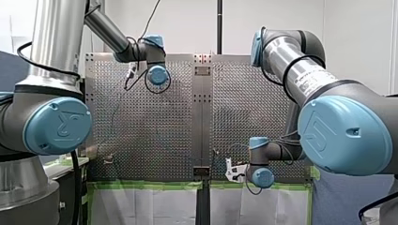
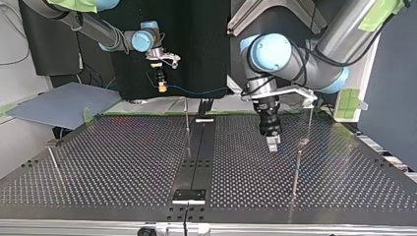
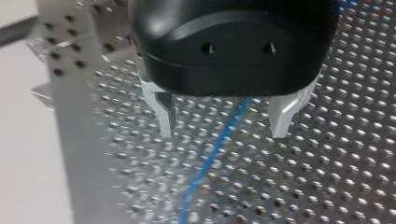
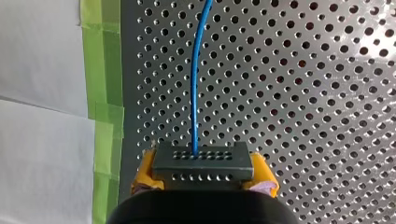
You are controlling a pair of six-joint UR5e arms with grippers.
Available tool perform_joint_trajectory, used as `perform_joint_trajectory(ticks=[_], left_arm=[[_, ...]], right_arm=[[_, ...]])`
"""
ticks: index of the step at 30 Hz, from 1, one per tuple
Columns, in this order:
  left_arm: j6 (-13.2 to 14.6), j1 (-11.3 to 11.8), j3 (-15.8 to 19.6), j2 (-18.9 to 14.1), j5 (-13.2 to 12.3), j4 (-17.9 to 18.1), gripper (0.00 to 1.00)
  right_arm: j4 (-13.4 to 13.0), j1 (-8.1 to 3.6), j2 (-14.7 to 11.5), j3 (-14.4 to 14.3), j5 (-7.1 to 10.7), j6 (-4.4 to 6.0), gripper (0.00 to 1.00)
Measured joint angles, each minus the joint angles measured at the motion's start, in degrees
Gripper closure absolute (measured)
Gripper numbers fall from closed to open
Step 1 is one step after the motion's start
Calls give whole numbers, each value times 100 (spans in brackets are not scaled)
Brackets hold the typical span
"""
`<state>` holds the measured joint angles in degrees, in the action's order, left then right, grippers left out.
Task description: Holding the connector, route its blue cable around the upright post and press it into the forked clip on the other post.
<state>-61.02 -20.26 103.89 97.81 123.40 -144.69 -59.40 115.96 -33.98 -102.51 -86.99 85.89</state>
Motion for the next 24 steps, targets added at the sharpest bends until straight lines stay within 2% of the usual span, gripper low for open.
perform_joint_trajectory(ticks=[5, 15, 24], left_arm=[[88, 76, -70, 191, 12, -49, 0], [195, 157, -89, 224, -17, -61, 0], [224, 122, -92, 333, -192, -102, 0]], right_arm=[[-2, 2, -3, 2, 39, 0, 100], [-2, 9, -1, 1, 50, 12, 100], [-2, 10, 0, 2, 50, 17, 100]])
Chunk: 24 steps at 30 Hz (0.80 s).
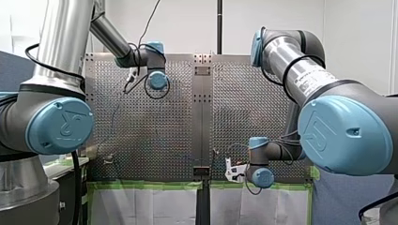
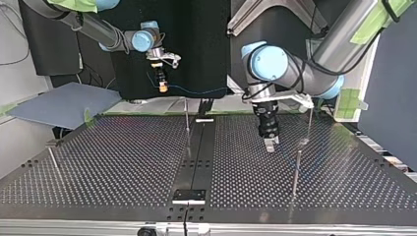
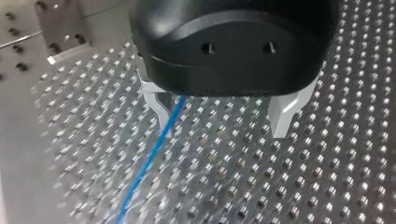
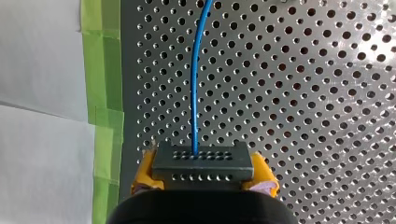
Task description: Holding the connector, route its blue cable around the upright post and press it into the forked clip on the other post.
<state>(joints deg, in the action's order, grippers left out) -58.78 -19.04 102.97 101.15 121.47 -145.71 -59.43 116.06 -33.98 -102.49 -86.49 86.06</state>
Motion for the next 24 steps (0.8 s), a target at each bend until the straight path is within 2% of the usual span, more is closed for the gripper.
perform_joint_trajectory(ticks=[6, 12, 24], left_arm=[[13, -11, 0, 273, -6, -62, 0], [27, -34, 1, 352, 167, -135, 0], [246, -186, 10, 831, 314, -236, 0]], right_arm=[[0, 0, 0, -1, 0, 0, 100], [0, 0, 0, -2, 0, 1, 100], [7, 2, 0, -3, 0, 0, 100]])
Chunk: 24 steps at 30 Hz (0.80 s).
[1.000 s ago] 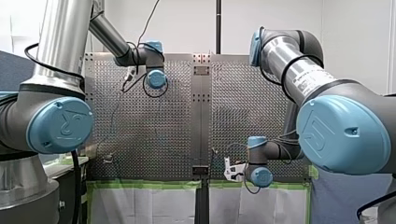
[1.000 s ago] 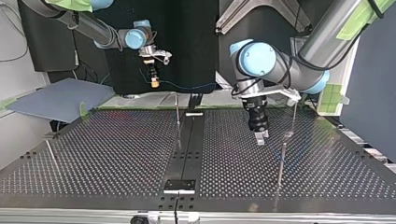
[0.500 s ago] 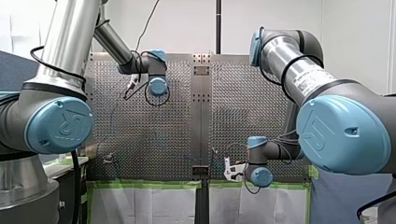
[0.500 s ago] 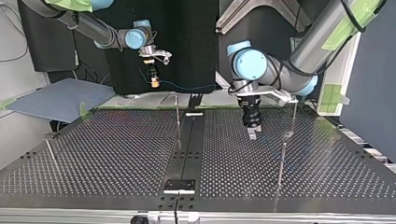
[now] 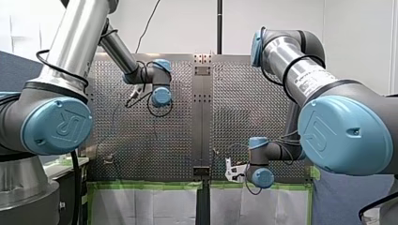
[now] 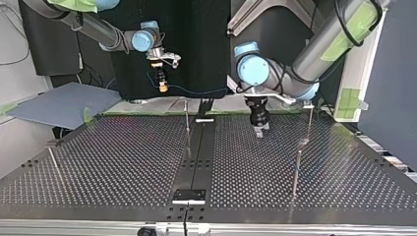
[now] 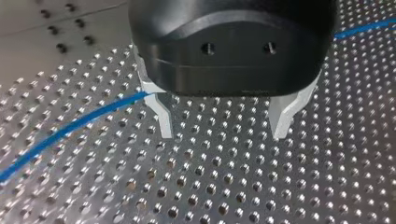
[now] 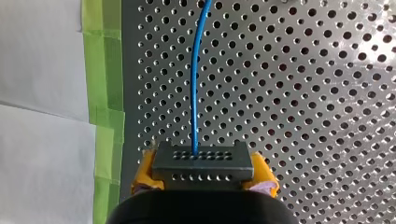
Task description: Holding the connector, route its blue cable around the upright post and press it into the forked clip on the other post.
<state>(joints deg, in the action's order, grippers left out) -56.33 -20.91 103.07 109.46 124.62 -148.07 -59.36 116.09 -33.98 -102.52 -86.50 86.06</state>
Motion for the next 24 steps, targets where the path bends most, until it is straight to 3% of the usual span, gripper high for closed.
perform_joint_trajectory(ticks=[12, 24], left_arm=[[42, -158, 22, 44, 167, -144, 0], [82, -301, 32, 432, 289, -230, 0]], right_arm=[[3, -5, 0, 1, 0, 0, 100], [-4, -46, 0, 1, 0, 55, 100]])
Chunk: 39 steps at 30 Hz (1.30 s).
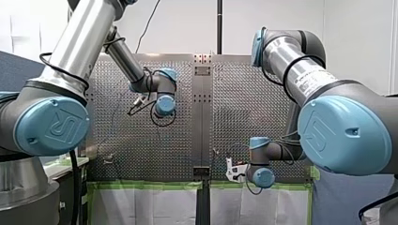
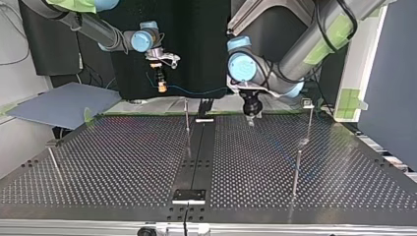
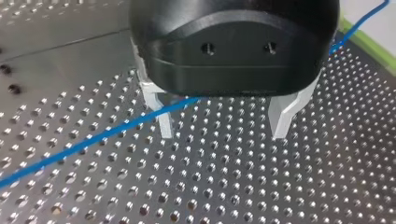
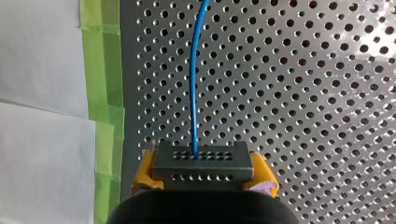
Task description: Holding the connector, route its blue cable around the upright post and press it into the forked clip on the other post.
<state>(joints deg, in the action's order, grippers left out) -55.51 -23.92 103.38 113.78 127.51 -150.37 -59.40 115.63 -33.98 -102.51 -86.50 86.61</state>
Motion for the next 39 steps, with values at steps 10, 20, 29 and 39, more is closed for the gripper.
perform_joint_trajectory(ticks=[10, 20, 29, 39], left_arm=[[62, -104, 1, 78, 275, -68, 0], [72, -104, 1, 311, 406, -103, 0], [29, 21, 31, 649, 548, -183, 0], [20, 20, 195, 669, 206, -171, 0]], right_arm=[[0, -9, 0, 0, 0, 7, 100], [-7, -9, 0, 0, 0, 6, 100], [17, -9, 0, -1, 0, 4, 100], [33, -1, 0, 4, 0, -2, 100]])
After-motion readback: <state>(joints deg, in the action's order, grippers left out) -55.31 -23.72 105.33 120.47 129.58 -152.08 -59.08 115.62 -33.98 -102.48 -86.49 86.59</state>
